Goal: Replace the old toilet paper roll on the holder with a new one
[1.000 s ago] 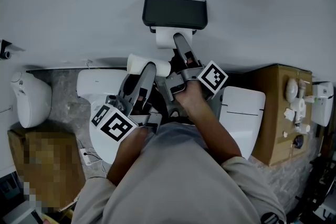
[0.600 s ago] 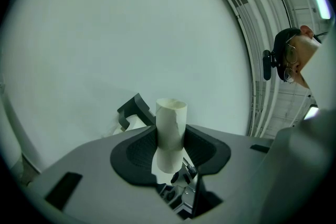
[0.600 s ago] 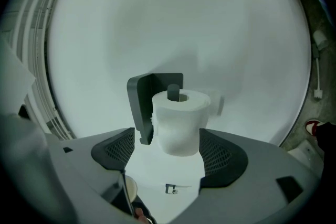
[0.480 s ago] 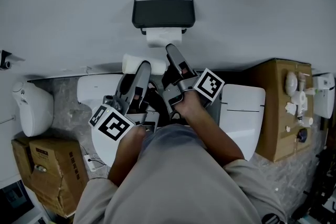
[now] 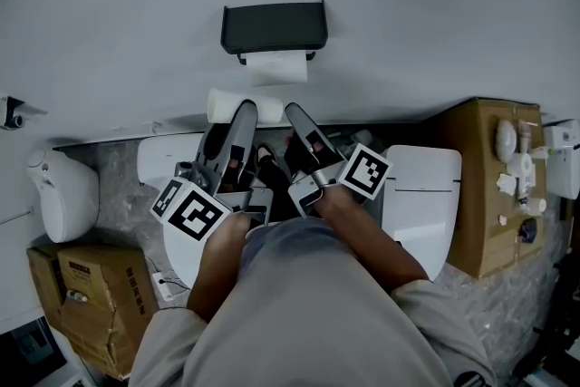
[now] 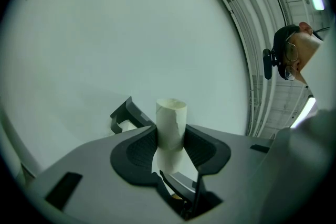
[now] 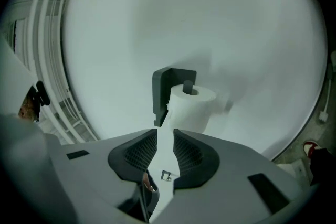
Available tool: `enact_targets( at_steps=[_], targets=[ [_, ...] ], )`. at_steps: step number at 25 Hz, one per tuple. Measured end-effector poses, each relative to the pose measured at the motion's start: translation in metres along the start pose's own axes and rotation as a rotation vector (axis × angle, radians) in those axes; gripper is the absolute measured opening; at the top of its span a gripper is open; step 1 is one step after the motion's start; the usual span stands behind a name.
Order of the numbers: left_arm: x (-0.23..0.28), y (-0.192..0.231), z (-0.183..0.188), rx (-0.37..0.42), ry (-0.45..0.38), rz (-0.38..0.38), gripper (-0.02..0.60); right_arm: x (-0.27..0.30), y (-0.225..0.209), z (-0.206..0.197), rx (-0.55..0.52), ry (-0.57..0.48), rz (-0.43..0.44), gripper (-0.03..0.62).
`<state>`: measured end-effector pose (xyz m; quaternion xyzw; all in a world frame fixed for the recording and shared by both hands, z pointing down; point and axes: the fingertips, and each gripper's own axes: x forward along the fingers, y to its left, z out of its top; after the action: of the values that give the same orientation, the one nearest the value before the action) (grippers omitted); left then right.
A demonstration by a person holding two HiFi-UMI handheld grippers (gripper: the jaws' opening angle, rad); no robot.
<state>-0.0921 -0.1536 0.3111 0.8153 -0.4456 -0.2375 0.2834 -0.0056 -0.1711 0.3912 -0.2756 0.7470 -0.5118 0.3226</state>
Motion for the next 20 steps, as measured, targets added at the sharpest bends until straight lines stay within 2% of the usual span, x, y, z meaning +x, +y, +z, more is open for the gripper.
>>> enact_targets(
  at_steps=[2, 8, 13, 20],
  targets=[
    [0.002, 0.001, 0.002, 0.010, 0.004, 0.000, 0.146, -0.002, 0.008, 0.002, -0.031, 0.006, 0.020, 0.073],
    [0.017, 0.001, 0.011, 0.080, 0.017, 0.003, 0.146, -0.010, 0.028, 0.009, -0.153, 0.034, 0.047, 0.017],
    [0.031, -0.004, 0.024, 0.172, 0.042, -0.008, 0.146, -0.018, 0.041, 0.005, -0.253, 0.074, 0.046, 0.017],
    [0.053, -0.006, 0.049, 0.330, 0.103, -0.028, 0.147, -0.028, 0.046, 0.005, -0.288, 0.059, 0.040, 0.015]
  ],
)
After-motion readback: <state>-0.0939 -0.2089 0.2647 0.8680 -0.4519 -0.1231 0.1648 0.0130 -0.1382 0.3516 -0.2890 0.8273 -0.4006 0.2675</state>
